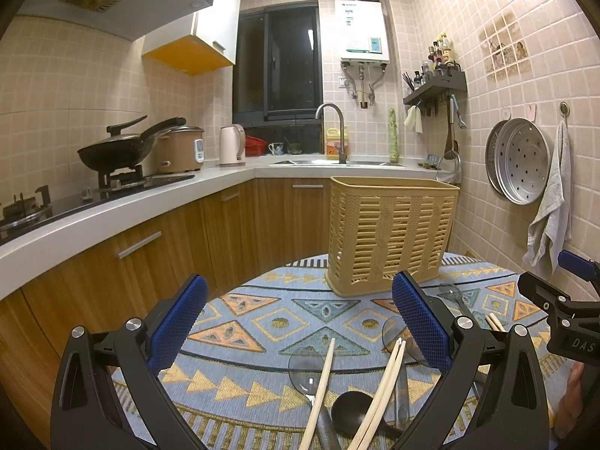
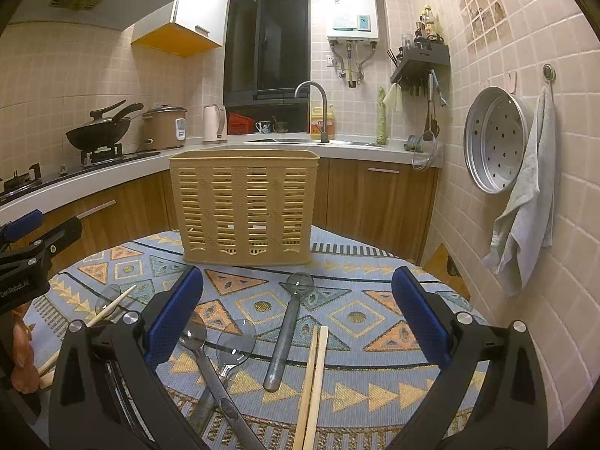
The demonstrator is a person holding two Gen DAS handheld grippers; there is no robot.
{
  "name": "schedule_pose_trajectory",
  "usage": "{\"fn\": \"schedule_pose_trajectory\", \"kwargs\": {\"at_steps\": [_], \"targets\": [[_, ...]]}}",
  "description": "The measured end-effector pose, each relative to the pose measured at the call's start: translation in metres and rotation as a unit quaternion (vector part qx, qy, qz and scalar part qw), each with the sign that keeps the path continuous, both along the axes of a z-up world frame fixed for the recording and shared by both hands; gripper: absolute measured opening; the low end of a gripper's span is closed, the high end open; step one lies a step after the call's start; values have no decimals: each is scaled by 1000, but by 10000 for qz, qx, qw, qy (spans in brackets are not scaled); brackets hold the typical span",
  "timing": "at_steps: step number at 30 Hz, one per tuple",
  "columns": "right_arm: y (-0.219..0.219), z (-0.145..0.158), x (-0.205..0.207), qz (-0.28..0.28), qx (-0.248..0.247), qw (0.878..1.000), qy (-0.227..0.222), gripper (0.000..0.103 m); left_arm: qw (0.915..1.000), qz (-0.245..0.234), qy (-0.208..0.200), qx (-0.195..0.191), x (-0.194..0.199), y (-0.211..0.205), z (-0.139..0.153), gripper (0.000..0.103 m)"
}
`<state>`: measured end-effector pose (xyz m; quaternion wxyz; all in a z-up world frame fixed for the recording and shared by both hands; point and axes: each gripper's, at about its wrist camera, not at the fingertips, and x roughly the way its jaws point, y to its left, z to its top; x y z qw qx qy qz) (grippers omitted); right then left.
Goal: Organize utensils
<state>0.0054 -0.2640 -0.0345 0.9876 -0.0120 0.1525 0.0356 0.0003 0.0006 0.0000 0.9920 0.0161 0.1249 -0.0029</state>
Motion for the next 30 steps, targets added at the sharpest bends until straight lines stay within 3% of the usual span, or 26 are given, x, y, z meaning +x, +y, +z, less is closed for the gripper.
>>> {"fn": "schedule_pose_trajectory", "kwargs": {"at_steps": [30], "targets": [[3, -3, 1, 11, -34, 10000, 25, 96, 10000, -4, 18, -6, 0, 0, 0, 96]]}}
